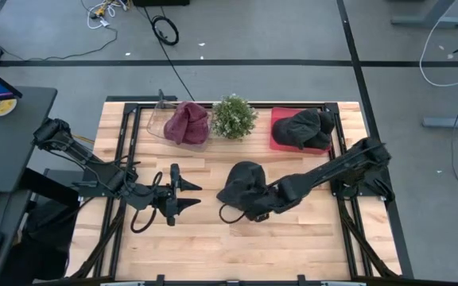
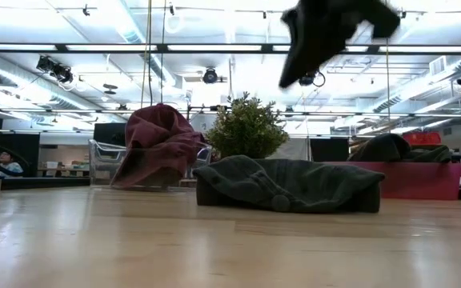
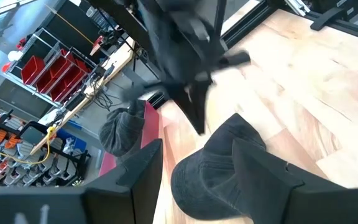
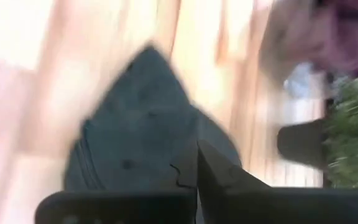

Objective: Pick & Place hat
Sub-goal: Put the black cap into the pink bin

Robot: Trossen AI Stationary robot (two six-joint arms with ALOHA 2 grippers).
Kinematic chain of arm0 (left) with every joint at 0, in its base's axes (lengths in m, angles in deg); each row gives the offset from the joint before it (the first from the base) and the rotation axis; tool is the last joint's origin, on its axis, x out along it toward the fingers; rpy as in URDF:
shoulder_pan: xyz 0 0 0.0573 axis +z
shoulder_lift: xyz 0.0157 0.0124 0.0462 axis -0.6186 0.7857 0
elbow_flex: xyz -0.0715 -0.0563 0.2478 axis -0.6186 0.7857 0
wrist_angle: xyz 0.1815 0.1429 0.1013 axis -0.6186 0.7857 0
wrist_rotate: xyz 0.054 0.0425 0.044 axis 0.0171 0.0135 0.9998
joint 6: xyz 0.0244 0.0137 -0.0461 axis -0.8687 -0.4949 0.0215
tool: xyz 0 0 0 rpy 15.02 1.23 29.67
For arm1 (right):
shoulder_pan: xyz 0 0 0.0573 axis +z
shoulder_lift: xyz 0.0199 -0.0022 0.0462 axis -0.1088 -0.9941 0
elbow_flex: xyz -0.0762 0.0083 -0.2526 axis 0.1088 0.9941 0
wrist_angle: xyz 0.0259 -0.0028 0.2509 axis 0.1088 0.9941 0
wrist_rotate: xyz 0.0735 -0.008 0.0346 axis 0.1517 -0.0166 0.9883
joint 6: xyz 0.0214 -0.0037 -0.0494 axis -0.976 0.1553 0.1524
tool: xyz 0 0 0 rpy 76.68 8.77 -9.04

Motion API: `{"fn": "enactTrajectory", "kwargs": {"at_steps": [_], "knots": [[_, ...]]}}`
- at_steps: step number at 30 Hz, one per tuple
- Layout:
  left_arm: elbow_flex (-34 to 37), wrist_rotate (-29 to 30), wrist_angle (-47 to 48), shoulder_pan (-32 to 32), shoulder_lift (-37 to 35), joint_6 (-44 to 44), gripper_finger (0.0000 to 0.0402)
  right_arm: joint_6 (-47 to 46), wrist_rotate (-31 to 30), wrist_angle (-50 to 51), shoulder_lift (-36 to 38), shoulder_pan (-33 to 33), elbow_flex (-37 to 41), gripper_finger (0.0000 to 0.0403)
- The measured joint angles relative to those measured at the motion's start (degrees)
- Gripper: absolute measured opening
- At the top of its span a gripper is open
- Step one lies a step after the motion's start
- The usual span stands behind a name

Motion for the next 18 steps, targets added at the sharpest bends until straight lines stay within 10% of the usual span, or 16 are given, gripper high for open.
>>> {"fn": "enactTrajectory", "kwargs": {"at_steps": [9,18], "knots": [[0.0,0.0,0.11,0.0,0.0,0.06,0.0197,-0.72,9.5,-4.67,1.88,0.03,0.18,0.0059],[0.0,0.0,0.29,0.0,0.0,0.07,0.0197,-9.99,19.04,-6.81,-1.54,-3.44,1.36,0.0242]]}}
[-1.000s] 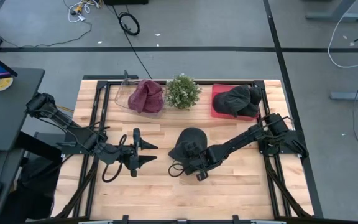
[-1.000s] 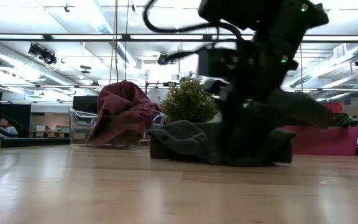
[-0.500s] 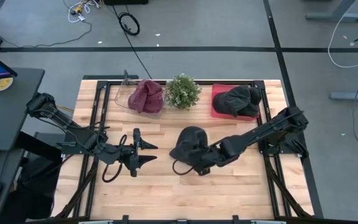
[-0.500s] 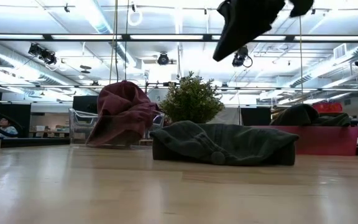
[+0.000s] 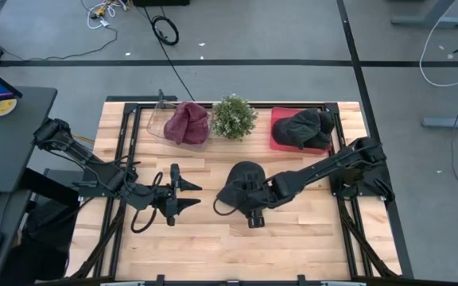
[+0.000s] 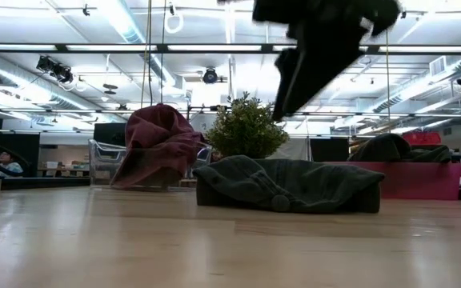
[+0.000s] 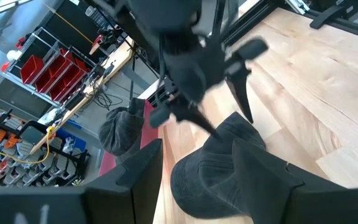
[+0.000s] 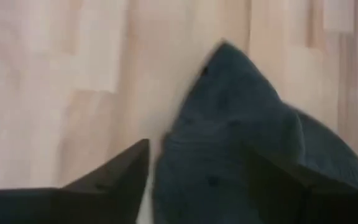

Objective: Pick & Place hat
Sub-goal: Put the black cap into the pink bin

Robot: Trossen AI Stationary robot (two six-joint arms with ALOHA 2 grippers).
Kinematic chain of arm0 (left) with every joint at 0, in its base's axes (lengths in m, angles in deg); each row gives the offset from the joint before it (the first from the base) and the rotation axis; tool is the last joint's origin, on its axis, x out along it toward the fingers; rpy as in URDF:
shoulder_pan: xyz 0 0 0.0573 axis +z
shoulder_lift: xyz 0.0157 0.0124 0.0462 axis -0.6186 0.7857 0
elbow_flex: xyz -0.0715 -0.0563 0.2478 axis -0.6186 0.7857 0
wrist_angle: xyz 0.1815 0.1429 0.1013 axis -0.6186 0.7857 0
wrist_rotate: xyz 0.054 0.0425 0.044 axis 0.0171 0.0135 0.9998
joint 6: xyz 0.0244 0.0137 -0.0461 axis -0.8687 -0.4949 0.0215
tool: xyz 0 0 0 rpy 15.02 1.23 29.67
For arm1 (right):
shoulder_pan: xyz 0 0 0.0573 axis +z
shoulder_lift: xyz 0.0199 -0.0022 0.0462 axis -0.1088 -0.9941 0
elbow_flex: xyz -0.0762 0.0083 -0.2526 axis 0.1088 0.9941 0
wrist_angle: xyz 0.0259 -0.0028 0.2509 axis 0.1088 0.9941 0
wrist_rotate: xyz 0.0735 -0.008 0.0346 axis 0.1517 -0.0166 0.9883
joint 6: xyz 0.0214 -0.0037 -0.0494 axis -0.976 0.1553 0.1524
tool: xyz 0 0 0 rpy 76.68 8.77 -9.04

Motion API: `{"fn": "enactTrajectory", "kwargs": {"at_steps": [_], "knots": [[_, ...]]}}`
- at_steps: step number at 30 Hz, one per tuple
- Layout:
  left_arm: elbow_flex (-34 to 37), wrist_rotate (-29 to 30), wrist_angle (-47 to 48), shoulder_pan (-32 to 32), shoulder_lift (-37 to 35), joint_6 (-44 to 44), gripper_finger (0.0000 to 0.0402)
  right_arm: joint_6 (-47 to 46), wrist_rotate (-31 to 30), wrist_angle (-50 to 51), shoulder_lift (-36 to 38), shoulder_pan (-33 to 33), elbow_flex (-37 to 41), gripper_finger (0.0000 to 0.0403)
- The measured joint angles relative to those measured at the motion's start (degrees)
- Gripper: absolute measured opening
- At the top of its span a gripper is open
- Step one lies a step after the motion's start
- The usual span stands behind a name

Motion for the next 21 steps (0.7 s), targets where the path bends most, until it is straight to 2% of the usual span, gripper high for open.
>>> {"fn": "enactTrajectory", "kwargs": {"at_steps": [4,9,13,21], "knots": [[0.0,0.0,0.03,0.0,0.0,0.0,0.0197,0.51,-1.98,-3.04,-2.04,-1.2,2.41,0.0312],[0.0,0.02,0.02,0.0,0.0,0.0,0.0197,3.25,-2.71,-11.8,-3.69,-1.67,6.36,0.0355],[0.0,0.02,0.23,0.0,0.0,0.02,0.0197,2.0,-3.08,-16.59,-3.86,-1.69,9.25,0.0355],[0.0,0.0,0.37,-0.02,0.0,0.0,0.0197,1.9,-3.14,-23.38,-6.05,-1.69,13.51,0.0328]]}}
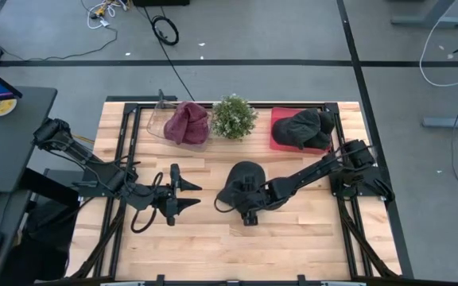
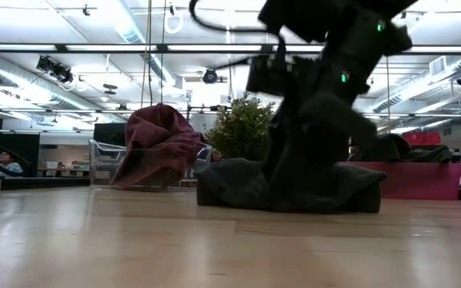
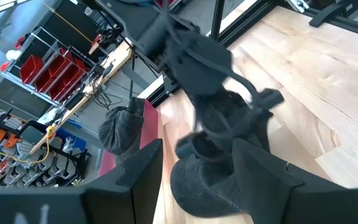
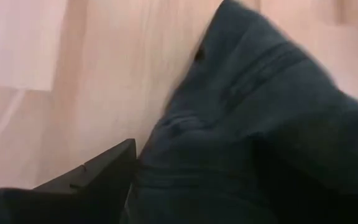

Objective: Pick & Place hat
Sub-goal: Put the black cap into the pink bin

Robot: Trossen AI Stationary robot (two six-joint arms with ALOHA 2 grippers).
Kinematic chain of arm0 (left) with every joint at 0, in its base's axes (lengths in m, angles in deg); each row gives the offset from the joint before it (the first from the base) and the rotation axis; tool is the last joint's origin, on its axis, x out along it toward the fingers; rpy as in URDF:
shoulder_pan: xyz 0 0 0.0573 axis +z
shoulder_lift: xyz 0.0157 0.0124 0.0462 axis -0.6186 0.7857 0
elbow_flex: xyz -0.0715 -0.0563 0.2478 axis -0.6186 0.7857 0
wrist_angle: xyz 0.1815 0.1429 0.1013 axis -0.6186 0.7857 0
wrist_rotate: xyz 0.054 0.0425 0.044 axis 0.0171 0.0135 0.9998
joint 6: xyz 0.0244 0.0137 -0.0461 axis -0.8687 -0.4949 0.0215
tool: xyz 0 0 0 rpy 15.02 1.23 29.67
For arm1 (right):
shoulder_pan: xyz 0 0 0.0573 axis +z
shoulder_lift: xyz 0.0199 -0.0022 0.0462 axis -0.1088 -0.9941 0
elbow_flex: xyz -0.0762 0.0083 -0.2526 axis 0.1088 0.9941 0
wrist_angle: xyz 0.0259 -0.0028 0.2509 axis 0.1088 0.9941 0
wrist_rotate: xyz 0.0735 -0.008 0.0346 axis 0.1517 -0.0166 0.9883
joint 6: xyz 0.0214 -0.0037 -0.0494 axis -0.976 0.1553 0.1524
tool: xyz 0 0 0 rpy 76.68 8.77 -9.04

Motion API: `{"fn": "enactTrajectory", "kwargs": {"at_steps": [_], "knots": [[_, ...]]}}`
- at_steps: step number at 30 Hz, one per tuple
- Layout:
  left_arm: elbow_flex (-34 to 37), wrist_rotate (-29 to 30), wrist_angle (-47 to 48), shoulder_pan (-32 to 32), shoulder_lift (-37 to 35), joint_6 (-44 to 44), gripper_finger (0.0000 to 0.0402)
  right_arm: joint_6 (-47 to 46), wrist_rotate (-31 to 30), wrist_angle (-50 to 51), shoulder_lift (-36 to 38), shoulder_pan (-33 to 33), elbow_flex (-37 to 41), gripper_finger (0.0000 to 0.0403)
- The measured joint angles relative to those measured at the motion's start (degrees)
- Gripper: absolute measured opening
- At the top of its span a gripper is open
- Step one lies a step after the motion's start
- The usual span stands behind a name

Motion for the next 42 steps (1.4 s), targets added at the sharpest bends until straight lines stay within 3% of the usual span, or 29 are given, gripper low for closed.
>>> {"fn": "enactTrajectory", "kwargs": {"at_steps": [6,9,12,16,18,29,42], "knots": [[0.0,0.01,0.0,0.01,0.0,0.0,0.0197,0.7,-0.74,-2.25,-3.92,0.09,-0.16,0.0302],[0.0,0.0,0.07,0.0,0.0,0.0,0.0197,1.95,-0.94,-2.31,-4.38,0.2,-0.18,0.0264],[0.0,0.0,0.07,0.0,0.02,0.0,0.0197,3.02,-0.94,-2.03,-3.67,0.73,-0.17,0.0194],[0.0,0.0,0.09,0.0,0.0,0.0,0.0197,3.39,-2.52,0.87,-1.94,1.56,0.21,0.0053],[0.0,0.01,0.09,0.01,0.0,0.0,0.0197,3.92,-3.05,2.57,-0.73,1.85,0.09,0.0017],[0.0,0.01,0.1,0.01,0.0,0.0,0.0197,3.48,-13.78,11.93,10.74,5.02,-0.01,0.0003],[0.0,0.0,0.09,0.01,0.01,-0.07,0.0197,11.24,-21.8,8.31,28.52,9.98,-0.09,0.0001]]}}
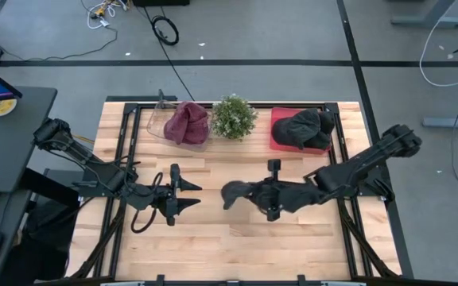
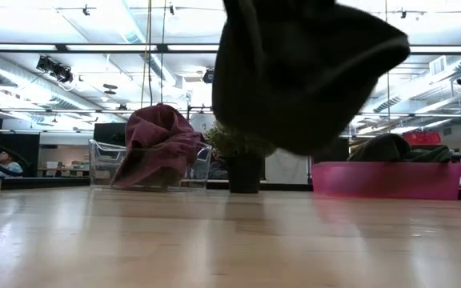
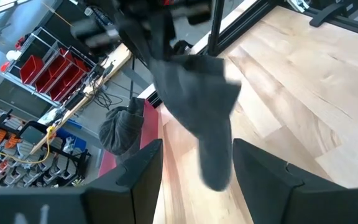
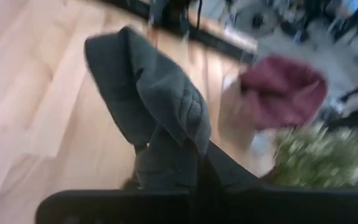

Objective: Pick & Place hat
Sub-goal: Put the black cap into the pink bin

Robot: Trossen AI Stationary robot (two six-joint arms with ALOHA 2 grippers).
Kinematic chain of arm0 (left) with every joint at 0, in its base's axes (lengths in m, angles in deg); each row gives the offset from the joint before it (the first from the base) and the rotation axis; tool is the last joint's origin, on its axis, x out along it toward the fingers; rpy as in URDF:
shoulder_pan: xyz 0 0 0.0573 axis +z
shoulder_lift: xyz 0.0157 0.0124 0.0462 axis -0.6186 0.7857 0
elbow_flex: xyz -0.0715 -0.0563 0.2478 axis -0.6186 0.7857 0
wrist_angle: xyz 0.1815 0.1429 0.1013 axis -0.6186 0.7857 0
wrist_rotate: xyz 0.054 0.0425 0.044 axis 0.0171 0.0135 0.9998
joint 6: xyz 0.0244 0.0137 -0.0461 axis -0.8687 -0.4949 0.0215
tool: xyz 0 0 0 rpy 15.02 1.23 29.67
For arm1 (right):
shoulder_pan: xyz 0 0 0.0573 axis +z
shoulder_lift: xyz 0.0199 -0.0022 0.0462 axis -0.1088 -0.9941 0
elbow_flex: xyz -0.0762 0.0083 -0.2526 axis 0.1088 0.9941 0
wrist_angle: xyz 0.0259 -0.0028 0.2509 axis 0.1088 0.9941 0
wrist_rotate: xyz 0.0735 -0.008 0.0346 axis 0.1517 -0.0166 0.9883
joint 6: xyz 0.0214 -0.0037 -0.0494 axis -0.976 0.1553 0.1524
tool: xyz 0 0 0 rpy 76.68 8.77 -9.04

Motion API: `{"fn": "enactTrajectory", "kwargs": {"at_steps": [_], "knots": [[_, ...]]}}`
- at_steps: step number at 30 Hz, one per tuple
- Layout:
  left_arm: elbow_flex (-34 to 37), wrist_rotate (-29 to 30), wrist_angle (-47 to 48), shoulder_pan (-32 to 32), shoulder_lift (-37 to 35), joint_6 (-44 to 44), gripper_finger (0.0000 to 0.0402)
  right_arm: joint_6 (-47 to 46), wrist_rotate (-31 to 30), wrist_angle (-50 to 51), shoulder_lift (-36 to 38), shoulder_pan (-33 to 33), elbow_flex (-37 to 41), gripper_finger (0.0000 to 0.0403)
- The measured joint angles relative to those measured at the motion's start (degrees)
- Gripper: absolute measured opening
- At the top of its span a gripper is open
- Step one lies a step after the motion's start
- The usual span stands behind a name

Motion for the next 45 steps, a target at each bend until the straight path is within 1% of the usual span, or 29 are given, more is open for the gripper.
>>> {"fn": "enactTrajectory", "kwargs": {"at_steps": [5,10,12,16,19,26,33,38,45], "knots": [[0.0,-0.87,0.13,-0.01,0.0,0.03,0.0197,8.23,-1.09,-5.78,4.52,1.92,0.0,0.0001],[0.0,-2.94,-0.19,0.02,-0.01,-0.41,0.0197,16.09,0.04,-15.81,7.54,2.78,-0.04,0.0],[0.0,-3.21,-0.27,0.17,-0.01,-0.9,0.0197,19.41,1.79,-19.68,8.06,2.81,-0.07,0.0],[0.0,-2.94,-1.19,0.19,-0.01,-4.58,0.0197,23.32,7.99,-25.64,8.26,2.8,-0.09,0.0],[-0.01,-2.75,-3.42,0.18,-0.01,-5.78,0.0197,24.74,10.33,-27.35,8.26,2.82,-0.09,0.0],[0.0,-2.79,-7.57,0.19,-0.01,-7.09,0.0197,25.2,10.54,-28.87,8.26,2.79,-0.09,0.0],[0.0,-3.02,-8.3,0.19,-0.01,-7.97,0.0197,26.8,15.96,-33.55,8.24,2.79,-0.09,0.0],[0.0,-3.17,-10.71,0.45,-0.01,-9.63,0.0197,28.08,17.97,-35.44,8.24,2.75,-0.09,0.0],[0.0,-10.35,-11.41,3.22,0.01,-9.43,0.0198,29.75,17.97,-38.31,8.21,2.46,-0.09,0.0]]}}
